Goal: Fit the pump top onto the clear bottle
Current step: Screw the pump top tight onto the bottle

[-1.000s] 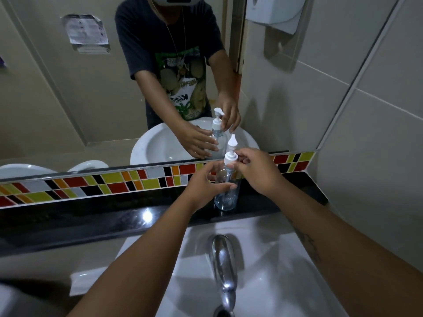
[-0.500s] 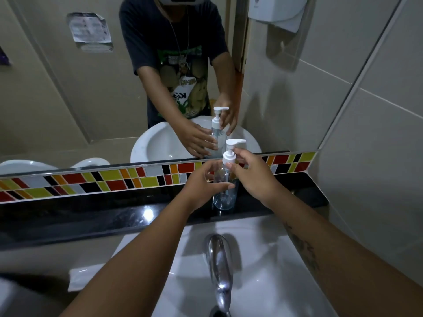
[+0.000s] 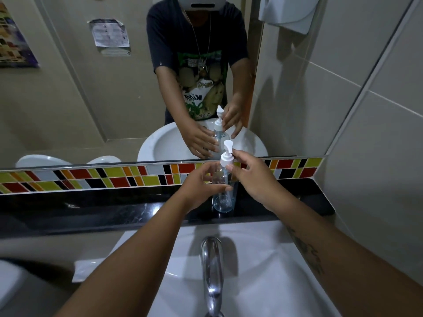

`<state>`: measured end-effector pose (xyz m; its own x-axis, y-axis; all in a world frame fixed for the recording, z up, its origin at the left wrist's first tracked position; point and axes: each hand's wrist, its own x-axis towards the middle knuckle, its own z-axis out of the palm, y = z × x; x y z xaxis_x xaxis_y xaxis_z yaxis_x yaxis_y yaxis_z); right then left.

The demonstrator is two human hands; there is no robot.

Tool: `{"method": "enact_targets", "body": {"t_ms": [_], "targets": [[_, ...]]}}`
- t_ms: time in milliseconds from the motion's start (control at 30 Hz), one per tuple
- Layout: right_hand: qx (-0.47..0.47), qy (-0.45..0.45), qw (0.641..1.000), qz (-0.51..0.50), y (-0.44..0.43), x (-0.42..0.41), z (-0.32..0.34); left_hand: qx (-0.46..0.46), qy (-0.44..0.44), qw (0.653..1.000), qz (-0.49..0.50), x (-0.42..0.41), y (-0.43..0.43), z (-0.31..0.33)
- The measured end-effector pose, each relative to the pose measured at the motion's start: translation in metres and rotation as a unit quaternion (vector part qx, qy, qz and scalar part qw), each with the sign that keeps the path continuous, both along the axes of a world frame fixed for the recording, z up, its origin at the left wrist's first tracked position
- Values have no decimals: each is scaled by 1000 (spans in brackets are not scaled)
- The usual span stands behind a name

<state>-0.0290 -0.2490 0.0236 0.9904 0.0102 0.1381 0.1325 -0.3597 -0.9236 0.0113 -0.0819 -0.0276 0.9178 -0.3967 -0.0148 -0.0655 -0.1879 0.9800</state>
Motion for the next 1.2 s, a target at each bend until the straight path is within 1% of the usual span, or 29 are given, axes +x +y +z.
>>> {"method": "enact_targets", "body": {"t_ms": [67,167,300,367,467,567,700,800,867,967,1067,1200], "targets": [[19,-14,1000,-17,0,-3,-2,4,2,1000,-2,-1,0,1],[24,-35,999,-34,0,-6,-5,3,1,1000,-3,0,0,1],[27,-26,998,-57,2,0,-1,6,2,1000,-2,0,1,2],[9,-14,999,-40,3,4,3,2,0,1000,-4,0,1,2],[-11,1,1000,12,3,7,5,3,-5,1000,-8,1,2,1],[3,-5,1000,13,3,7,0,6,-13,1000,-2,1,2,-1],[43,-24,998,-28,7,9,-7,-2,-33,999,28,-2,-2,-7],[38,-44,996,-67,12,13,-11,-3,-55,996,73,-8,-8,-11],[27,-44,996,-66,12,16,-12,-1,-67,994,87,-10,-10,-12],[15,-30,999,-33,6,18,-10,28,-86,994,63,-9,-7,-8],[-1,-16,1000,2,-2,20,-6,87,-114,989,44,2,0,-5],[-1,-10,1000,24,-5,21,-5,76,-57,995,-29,13,7,5]]}}
